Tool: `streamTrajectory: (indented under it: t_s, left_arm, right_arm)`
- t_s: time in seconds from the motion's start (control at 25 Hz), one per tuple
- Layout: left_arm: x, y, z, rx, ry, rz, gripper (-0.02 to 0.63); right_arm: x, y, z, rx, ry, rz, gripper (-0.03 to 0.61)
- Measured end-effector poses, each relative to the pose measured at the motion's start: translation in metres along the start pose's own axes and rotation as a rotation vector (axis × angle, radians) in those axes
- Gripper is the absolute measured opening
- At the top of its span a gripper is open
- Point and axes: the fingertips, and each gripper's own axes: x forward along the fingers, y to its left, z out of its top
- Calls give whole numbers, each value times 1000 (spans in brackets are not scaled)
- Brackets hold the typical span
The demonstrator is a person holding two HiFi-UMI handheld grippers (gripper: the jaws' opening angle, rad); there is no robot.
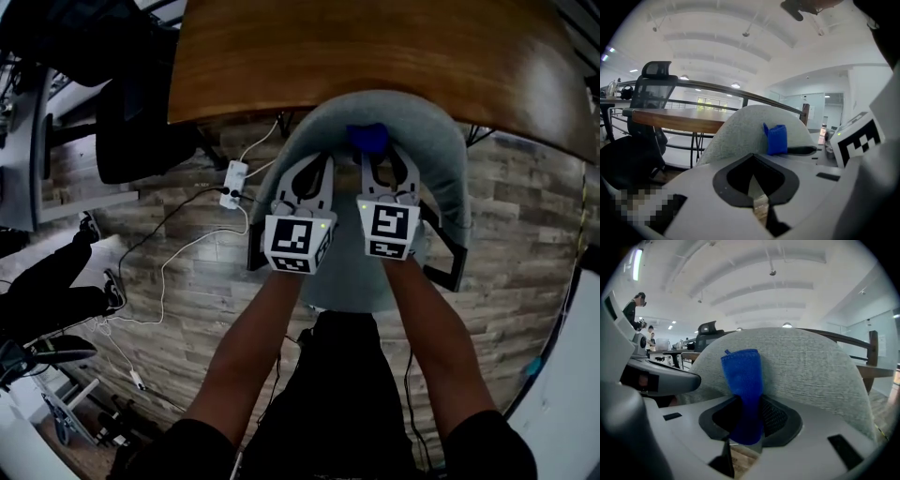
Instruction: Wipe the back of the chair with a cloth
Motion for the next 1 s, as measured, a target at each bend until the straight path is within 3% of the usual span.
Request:
streamTrajectory:
  t_s: [0.28, 0.76, 1.0]
  left_arm:
    - [17, -40, 4, 22, 1, -98, -3]
    - [32, -104, -11, 61, 61, -249, -2]
    - [29, -118, -19, 52, 68, -264, -3]
  right_arm:
    - [-29, -58, -13, 43, 5, -155, 124]
    - [-77, -107, -30, 62, 26, -301, 124]
    - [-97, -120, -40, 79, 48, -355, 124]
